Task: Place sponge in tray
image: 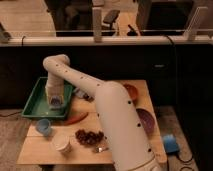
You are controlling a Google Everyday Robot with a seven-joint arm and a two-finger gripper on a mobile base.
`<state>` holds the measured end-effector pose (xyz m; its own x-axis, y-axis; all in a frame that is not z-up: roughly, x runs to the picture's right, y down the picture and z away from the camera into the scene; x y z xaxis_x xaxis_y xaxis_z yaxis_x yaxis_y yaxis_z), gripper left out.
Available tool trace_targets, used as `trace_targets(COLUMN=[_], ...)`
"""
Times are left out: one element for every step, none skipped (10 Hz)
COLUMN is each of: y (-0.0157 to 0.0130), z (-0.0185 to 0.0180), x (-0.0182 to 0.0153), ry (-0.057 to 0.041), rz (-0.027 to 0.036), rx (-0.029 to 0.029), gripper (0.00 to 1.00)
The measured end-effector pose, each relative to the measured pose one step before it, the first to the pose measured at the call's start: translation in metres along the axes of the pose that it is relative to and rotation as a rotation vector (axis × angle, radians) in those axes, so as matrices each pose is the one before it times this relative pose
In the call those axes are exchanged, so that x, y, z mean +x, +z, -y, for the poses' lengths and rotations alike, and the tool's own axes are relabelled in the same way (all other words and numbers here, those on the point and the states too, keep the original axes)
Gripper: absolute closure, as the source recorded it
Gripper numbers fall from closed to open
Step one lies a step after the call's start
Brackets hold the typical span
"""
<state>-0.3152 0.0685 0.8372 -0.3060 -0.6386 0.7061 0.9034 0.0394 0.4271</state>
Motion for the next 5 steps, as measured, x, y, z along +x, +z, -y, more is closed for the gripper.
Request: trace_targets(y=[0.00234,0.00147,0.00136,0.00123,-0.00046], z=[-0.00089,0.00117,0.00148,0.00038,-0.00102], x=[0.00060,0.00022,-0.00013,-0.00020,0.00039], ry=[-0.00437,-0.00309,-0.00323,-0.00052,0.00827], rz=[0.00949,0.00281,0.00039,-0.00282,-0.00794], rx=[-0.00698,-0.00190,-0.00352,-0.00474,-0.00437], gripper=[0.99,0.99,0.99,0.99,0.96])
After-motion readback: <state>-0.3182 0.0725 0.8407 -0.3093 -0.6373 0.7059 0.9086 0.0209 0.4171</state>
